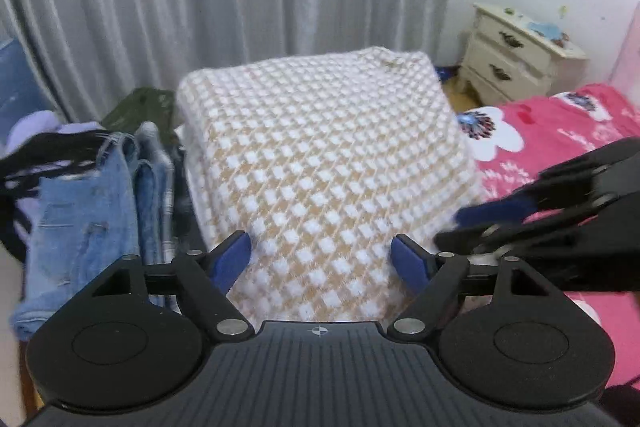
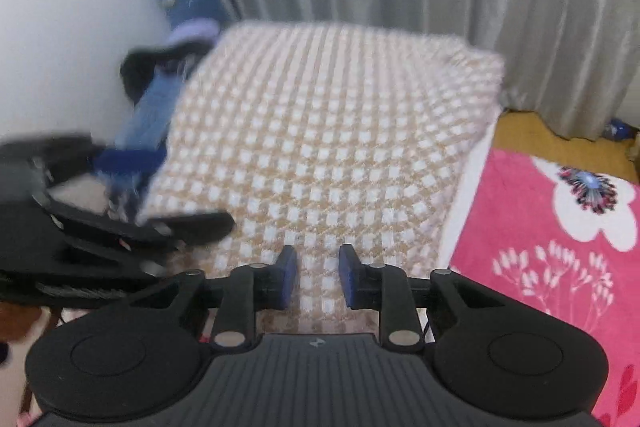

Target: Fold clothes

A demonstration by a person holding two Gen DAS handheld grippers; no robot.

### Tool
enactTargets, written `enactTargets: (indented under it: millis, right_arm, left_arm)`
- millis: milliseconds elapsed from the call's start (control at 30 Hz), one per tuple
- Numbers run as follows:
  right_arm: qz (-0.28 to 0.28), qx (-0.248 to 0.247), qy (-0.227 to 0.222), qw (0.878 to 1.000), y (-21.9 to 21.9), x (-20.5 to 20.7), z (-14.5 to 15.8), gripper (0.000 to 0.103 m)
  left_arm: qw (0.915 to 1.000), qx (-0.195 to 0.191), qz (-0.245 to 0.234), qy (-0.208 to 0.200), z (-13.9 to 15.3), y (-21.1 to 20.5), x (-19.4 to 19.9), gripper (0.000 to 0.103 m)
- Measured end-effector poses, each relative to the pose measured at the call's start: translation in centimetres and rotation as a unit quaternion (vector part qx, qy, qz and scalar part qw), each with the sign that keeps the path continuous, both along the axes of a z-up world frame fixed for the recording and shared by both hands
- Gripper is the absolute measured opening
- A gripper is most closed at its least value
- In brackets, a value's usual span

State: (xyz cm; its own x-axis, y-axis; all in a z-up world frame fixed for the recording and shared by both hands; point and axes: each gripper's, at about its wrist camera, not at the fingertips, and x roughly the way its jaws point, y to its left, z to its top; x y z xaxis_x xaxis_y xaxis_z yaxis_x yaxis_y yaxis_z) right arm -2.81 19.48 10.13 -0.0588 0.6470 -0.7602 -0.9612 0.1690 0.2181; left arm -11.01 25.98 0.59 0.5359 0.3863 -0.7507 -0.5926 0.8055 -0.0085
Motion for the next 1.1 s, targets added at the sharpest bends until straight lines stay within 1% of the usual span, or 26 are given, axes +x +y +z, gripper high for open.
enactTargets:
  millis: [33,100,133,200,267,300,367,433,467,500,533,633,733,867,900,1000,1100]
  right_arm:
    - [-0.006,0.008,0.004,1.000,-0.4,0.0,0.6,0.028]
    - [-0.024,-0.001,0.006,1.000,-2.0,-0.3,0.6,0.028]
    - [-0.033,-0.009,0.005,0.999,-2.9,-0.4,0.4,0.028]
    - [-0.064,-0.023,0.033,0.997,-4.3,-0.1,0.1,0.028]
    - [-0.087,-0.022,0.060,0.994,-5.6,-0.3,0.2,0.029]
    - [-0.093,-0.021,0.064,0.993,-6.0,-0.6,0.4,0.030]
    - [-0.100,-0.022,0.057,0.993,-6.5,-1.2,0.7,0.034]
    - [-0.105,-0.026,0.041,0.993,-6.8,-1.8,1.0,0.040]
    - [-0.109,-0.029,0.032,0.993,-6.9,-2.1,1.2,0.041]
    - [-0.113,-0.032,0.022,0.993,-7.2,-2.4,1.4,0.043]
    - [-0.117,-0.034,0.014,0.992,-7.6,-2.5,1.6,0.046]
    - [-0.121,-0.038,0.002,0.992,-8.4,-2.9,2.2,0.050]
    - [-0.117,-0.039,-0.006,0.992,-8.7,-3.4,3.0,0.054]
    - [-0.113,-0.037,-0.013,0.993,-8.8,-4.2,4.2,0.056]
    - [-0.113,-0.037,-0.012,0.993,-8.8,-4.3,4.3,0.057]
    - [-0.112,-0.035,-0.021,0.993,-8.9,-4.7,5.0,0.067]
    - [-0.110,-0.033,-0.028,0.993,-9.0,-5.1,5.4,0.069]
  left_arm:
    - [0.9999,-0.007,0.012,0.007,0.5,-0.1,0.1,0.078]
    - [0.9988,-0.021,0.036,0.025,1.4,-0.7,0.0,0.078]
    - [0.9983,-0.019,0.042,0.035,1.8,-1.3,0.0,0.077]
    - [0.9973,-0.002,0.048,0.056,2.3,-2.1,0.2,0.079]
    - [0.9959,0.009,0.057,0.070,2.7,-3.1,0.0,0.082]
    - [0.9953,0.011,0.063,0.073,2.8,-3.4,-0.2,0.082]
    - [0.9939,0.019,0.077,0.077,3.2,-4.4,-0.8,0.085]
    - [0.9924,0.028,0.090,0.080,3.6,-5.2,-1.2,0.087]
    - [0.9914,0.031,0.097,0.081,3.8,-5.7,-1.4,0.089]
    - [0.9907,0.034,0.104,0.082,4.0,-6.1,-1.6,0.090]
    - [0.9902,0.035,0.109,0.080,4.3,-6.3,-1.9,0.094]
    - [0.9895,0.033,0.123,0.068,5.2,-7.0,-2.7,0.098]
    - [0.9888,0.023,0.137,0.055,6.0,-7.2,-3.4,0.098]
    - [0.9872,0.006,0.153,0.044,6.7,-7.3,-4.2,0.099]
    - [0.9868,0.004,0.156,0.042,6.8,-7.4,-4.3,0.099]
    - [0.9859,0.004,0.163,0.036,7.2,-7.7,-4.5,0.100]
    - [0.9865,0.002,0.161,0.027,7.6,-8.0,-4.8,0.102]
